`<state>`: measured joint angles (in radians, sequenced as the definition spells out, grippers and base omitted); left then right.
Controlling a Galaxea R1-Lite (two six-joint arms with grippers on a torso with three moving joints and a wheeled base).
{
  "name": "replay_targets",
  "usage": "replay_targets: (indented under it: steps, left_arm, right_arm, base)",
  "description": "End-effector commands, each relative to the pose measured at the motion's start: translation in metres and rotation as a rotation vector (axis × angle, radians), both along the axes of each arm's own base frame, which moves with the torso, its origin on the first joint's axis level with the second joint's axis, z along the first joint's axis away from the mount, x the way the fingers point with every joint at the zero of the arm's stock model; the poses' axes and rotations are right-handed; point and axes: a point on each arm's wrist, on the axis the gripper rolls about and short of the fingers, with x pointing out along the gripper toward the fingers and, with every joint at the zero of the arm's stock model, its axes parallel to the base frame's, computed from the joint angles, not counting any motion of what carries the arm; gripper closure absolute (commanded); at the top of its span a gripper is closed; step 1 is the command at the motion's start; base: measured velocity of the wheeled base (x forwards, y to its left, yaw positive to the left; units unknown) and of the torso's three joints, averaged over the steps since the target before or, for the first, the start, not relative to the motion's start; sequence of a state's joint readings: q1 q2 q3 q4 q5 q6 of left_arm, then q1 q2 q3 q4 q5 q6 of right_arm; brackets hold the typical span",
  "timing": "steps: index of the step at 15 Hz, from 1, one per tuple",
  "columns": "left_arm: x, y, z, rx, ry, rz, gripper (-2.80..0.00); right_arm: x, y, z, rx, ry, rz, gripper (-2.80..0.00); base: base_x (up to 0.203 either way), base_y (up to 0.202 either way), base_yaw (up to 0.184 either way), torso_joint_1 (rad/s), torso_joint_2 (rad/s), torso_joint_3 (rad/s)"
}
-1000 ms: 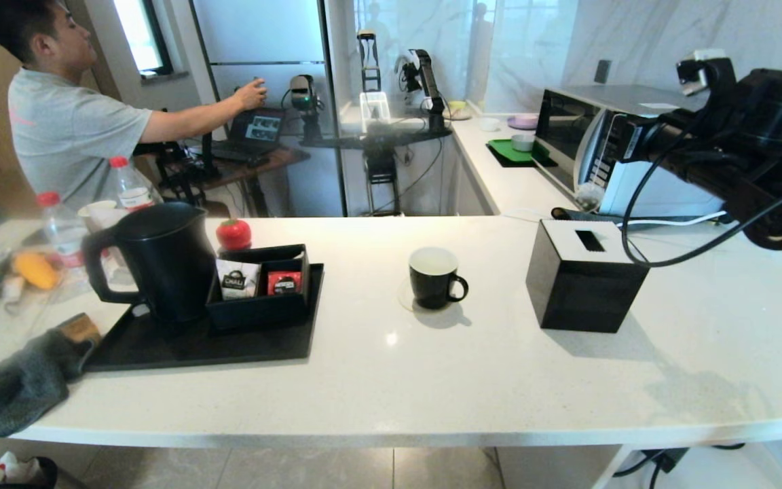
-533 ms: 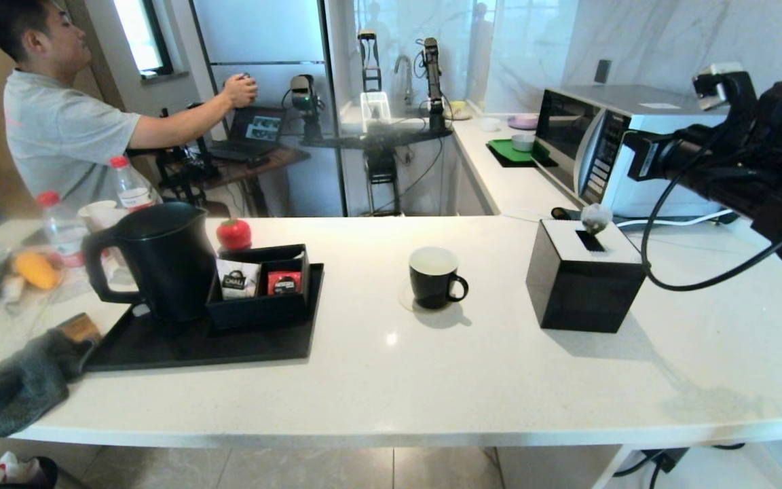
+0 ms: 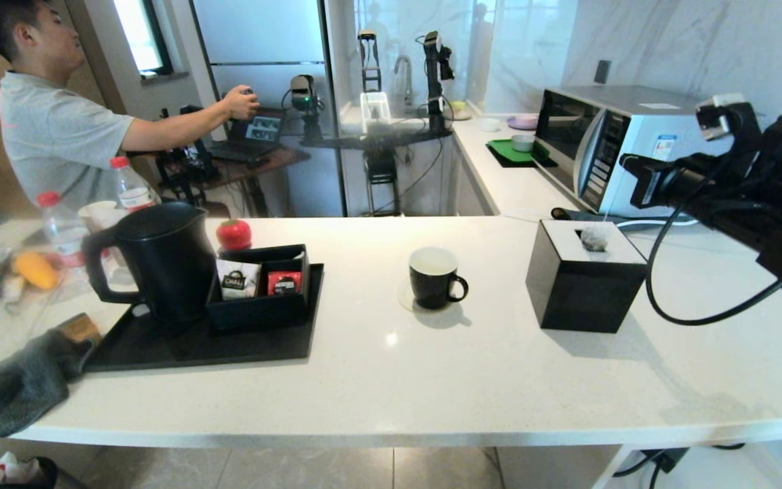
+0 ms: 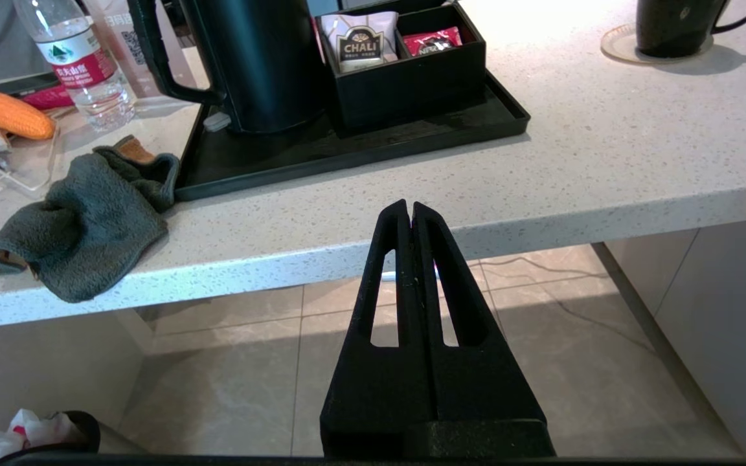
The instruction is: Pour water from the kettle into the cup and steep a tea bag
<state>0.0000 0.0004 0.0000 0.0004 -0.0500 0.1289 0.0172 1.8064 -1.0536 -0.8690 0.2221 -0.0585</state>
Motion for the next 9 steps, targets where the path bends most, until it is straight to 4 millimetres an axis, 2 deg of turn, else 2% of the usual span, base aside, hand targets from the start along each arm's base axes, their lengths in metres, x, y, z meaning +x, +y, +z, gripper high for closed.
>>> replay_targets:
  steps: [1, 9]
  left_arm:
    - [0.0, 0.0, 0.0, -0.002, 0.001, -0.001, 0.0]
    - [0.0, 0.0, 0.0, -0.005, 0.001, 0.001, 0.0]
  right_arm:
    - [-0.001, 0.0, -0.012, -0.004, 0.034, 0.003, 0.0]
    - [0.018, 0.001, -0.051, -0.005, 0.072, 0.001, 0.0]
  base:
    - [0.0, 0.0, 0.0, 0.0, 0.0, 0.0]
    - [0.0, 0.0, 0.0, 0.0, 0.0, 0.0]
